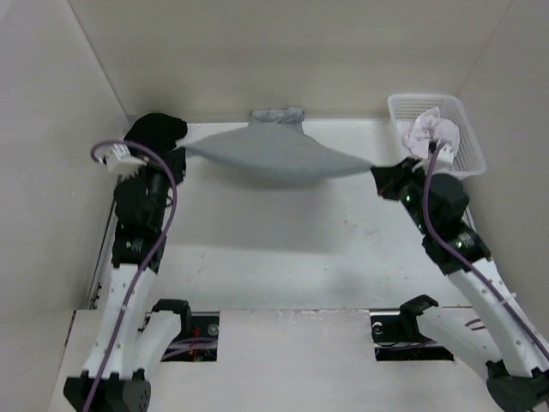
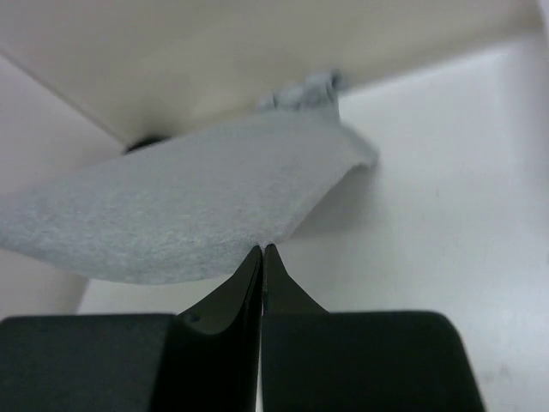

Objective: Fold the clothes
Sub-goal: Flatten the tank top out, then fold the tank top

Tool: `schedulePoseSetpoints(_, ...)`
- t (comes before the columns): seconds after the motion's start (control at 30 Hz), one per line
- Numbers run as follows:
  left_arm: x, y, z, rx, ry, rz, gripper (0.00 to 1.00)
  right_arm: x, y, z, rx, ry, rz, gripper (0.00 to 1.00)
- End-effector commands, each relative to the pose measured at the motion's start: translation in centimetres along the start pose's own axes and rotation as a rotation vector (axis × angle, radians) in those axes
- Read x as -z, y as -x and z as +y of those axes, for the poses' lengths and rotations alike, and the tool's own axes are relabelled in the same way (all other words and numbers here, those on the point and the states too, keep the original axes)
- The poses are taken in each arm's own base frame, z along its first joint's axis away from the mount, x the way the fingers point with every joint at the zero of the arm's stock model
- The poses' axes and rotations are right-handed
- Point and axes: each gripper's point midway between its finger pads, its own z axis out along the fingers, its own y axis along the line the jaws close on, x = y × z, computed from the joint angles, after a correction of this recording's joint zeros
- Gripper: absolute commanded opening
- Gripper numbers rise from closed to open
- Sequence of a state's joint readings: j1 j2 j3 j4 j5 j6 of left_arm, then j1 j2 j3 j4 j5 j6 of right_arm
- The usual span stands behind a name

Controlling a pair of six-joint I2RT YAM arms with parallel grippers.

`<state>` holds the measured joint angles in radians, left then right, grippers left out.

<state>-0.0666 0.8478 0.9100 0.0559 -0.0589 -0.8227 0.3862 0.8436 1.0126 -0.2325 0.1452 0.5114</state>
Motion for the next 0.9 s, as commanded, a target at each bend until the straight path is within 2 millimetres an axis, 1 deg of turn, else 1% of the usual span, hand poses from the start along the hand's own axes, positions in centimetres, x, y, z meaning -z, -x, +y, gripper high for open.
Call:
schedulePoseSetpoints(0.0,5.3,-2.7,3.5,-0.023,0.021,0.002,0.02,3.3,-4.2,-0.6,-0.115,0.051,-0.018,0.00)
schedulePoseSetpoints(0.03,7.1,-4.6,5.7,-0.036,0.065,0.053,0.02,4.3,-6.1,-1.1,-0.134,0.060,0.016,0.00)
schedulePoseSetpoints(0.1,10.0,-7.2,8.5,-0.058,0.119,0.125,0.02,5.9,-9.8,-2.0,-0.165,0.057,0.098,0.00)
schedulePoseSetpoints(0.13,11.1,-8.3,9.6,-0.058,0.141,0.153,0.02,6.7,-11.6,-2.4,-0.180,0.055,0.148,0.00)
schedulePoseSetpoints(0.2,13.4,-10.2,11.3,-0.040,0.182,0.212,0.02,8.7,-15.8,-3.0,-0.212,0.059,0.270,0.00)
schedulePoseSetpoints(0.23,14.5,-10.9,12.1,-0.023,0.209,0.238,0.02,9.4,-17.0,-2.9,-0.221,0.066,0.314,0.00)
schedulePoseSetpoints(0.27,15.1,-11.3,12.0,-0.004,0.209,0.252,0.02,10.6,-18.4,-2.6,-0.238,0.087,0.369,0.00)
schedulePoseSetpoints(0.3,16.0,-11.5,11.6,0.027,0.205,0.269,0.02,11.6,-19.3,-2.3,-0.251,0.107,0.407,0.00)
schedulePoseSetpoints(0.37,17.3,-11.5,11.6,0.075,0.236,0.279,0.02,13.5,-20.4,-2.0,-0.276,0.129,0.466,0.00)
schedulePoseSetpoints(0.43,18.3,-10.9,11.9,0.082,0.266,0.261,0.02,14.7,-20.4,-2.0,-0.281,0.123,0.486,0.00)
schedulePoseSetpoints(0.5,18.2,-10.2,11.7,0.090,0.261,0.233,0.02,14.9,-20.0,-1.5,-0.263,0.123,0.482,0.00)
schedulePoseSetpoints(0.57,17.0,-9.6,11.6,0.077,0.269,0.206,0.02,13.8,-19.3,-0.8,-0.204,0.099,0.442,0.00)
schedulePoseSetpoints(0.63,14.4,-9.1,10.6,0.075,0.246,0.178,0.02,11.3,-18.4,0.0,-0.100,0.055,0.386,0.00)
schedulePoseSetpoints(0.67,13.0,-8.9,10.4,0.069,0.240,0.160,0.02,9.6,-17.7,0.3,-0.061,0.027,0.353,0.00)
schedulePoseSetpoints(0.7,11.2,-8.6,10.1,0.074,0.236,0.141,0.02,7.3,-16.5,0.6,-0.024,0.009,0.316,0.00)
schedulePoseSetpoints(0.73,9.1,-8.1,9.7,0.080,0.236,0.110,0.02,4.9,-15.5,1.2,-0.011,0.016,0.291,0.00)
schedulePoseSetpoints(0.77,7.1,-7.4,9.6,0.083,0.243,0.076,0.01,3.0,-14.5,1.3,-0.014,0.019,0.264,0.00)
schedulePoseSetpoints(0.8,5.4,-7.2,9.5,0.086,0.247,0.058,0.01,0.3,-12.9,1.0,-0.027,0.018,0.228,0.00)
schedulePoseSetpoints(0.83,3.9,-7.0,9.2,0.095,0.245,0.048,0.01,-1.5,-11.9,0.7,-0.045,0.017,0.215,0.00)
schedulePoseSetpoints(0.87,2.0,-6.7,9.1,0.094,0.249,0.031,0.01,-3.3,-11.0,0.3,-0.065,0.022,0.201,0.00)
